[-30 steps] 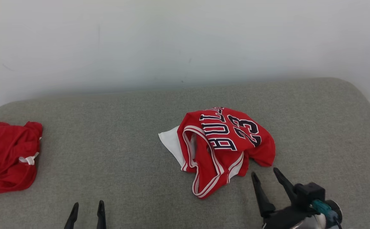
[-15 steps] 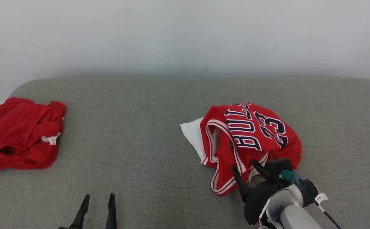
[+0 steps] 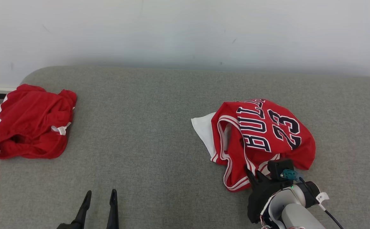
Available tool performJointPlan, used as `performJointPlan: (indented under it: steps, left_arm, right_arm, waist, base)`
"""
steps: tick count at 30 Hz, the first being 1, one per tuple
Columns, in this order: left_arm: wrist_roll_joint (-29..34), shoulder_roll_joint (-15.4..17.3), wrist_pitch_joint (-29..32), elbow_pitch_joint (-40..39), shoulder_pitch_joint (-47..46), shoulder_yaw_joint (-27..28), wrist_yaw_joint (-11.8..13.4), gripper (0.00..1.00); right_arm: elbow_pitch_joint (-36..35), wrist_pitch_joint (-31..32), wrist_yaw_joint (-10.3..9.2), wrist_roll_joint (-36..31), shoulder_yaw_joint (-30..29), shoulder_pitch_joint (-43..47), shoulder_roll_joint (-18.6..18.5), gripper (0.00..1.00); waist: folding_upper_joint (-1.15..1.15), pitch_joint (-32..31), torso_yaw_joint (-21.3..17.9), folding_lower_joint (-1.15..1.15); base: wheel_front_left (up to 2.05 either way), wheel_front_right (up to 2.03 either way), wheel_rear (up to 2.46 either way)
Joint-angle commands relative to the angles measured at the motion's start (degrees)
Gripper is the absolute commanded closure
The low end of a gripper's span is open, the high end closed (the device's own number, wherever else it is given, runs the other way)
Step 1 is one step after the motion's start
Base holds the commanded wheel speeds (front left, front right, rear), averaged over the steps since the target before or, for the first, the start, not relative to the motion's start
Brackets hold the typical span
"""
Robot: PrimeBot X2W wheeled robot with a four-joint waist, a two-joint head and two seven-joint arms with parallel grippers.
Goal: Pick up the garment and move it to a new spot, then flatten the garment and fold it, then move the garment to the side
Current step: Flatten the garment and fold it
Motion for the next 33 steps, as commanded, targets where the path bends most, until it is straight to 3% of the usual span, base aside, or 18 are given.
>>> performJointPlan:
  steps: [1,6,13,22,28,33]
  left_arm:
    - [-0.11,0.0,-0.19,0.04,0.13,0.09,0.17,0.0]
    - [0.08,0.0,-0.19,0.28,1.1,0.48,-0.02,0.0]
    - [0.34,0.0,-0.19,-0.45,2.55,1.0,-0.23,0.0]
    - [0.94,-0.01,-0.19,-0.51,2.62,1.36,-0.49,0.0]
    - [1.2,-0.01,-0.19,-0.59,3.5,1.72,-0.79,0.0]
    - [1.09,0.0,-0.19,-0.7,3.54,1.81,-0.71,0.0]
  right_arm:
    - [-0.29,-0.66,0.05,0.77,0.32,-0.71,-0.02,1.0]
    - [-3.78,-2.75,0.05,3.54,3.42,-0.88,0.0,1.0]
    - [-14.65,-2.63,0.05,10.11,10.79,-4.47,0.01,1.0]
    - [-23.4,-3.37,0.05,18.52,17.23,-17.42,-0.02,1.0]
    - [-26.42,-8.17,0.05,24.45,15.04,-26.18,-0.03,1.0]
    - [-21.22,-9.42,0.05,21.44,7.21,-25.61,-0.06,1.0]
  waist:
    - [-0.01,-0.31,-0.26,-0.01]
    - [-0.01,-1.96,-1.0,-0.01]
    - [-0.01,-3.79,-2.6,-0.01]
    - [-0.01,-4.37,-3.69,-0.01]
    - [-0.01,-4.75,-4.28,-0.01]
    - [-0.01,-4.82,-4.97,-0.01]
  base:
    - [0.0,0.0,0.0]
    - [0.0,0.0,0.0]
    - [0.0,0.0,0.0]
    - [0.0,0.0,0.0]
    - [0.0,0.0,0.0]
    - [0.0,0.0,0.0]
